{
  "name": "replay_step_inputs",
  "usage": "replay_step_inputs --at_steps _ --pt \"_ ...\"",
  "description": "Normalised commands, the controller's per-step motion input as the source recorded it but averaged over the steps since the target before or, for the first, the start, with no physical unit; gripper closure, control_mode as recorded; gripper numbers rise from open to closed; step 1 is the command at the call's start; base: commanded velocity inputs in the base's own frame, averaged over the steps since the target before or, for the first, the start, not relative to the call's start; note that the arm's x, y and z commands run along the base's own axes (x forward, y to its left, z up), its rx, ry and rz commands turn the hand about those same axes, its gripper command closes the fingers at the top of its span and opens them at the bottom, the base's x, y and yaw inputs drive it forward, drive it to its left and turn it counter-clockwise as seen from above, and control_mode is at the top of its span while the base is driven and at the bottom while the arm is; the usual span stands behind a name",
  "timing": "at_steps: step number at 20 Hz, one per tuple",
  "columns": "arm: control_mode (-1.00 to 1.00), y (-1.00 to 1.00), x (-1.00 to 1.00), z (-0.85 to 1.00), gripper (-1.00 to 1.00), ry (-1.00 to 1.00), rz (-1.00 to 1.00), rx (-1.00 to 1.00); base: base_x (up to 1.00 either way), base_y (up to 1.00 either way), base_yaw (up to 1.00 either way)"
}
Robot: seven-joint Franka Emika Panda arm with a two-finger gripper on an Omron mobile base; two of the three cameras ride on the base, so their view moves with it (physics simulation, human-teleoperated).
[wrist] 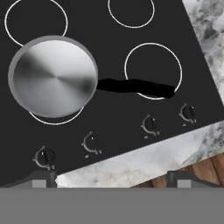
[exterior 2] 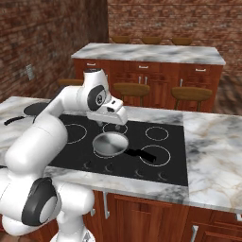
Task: Place both pans onto different burners. Then place the bell pepper and the shrimp on different pans.
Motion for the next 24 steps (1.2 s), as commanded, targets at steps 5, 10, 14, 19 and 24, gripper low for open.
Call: replay_step_inputs --at_steps 5,10,14,19,24 --pt "-1.0 0.0 -0.03 0.06 -1.0 0.02 0.0 0.0 0.0 0.0 0.0" --pt "-1.0 0.0 -0.06 0.0 -1.0 0.0 0.0 0.0 0.0 0.0 0.0" --pt "-1.0 0.01 -0.18 0.0 -1.0 -0.01 0.05 0.02 0.0 0.0 0.0" --pt "-1.0 0.43 -0.42 0.0 -1.0 -0.01 0.1 0.1 0.0 0.0 0.0" --pt "-1.0 0.52 -0.3 0.0 -1.0 0.0 0.06 0.04 0.0 0.0 0.0"
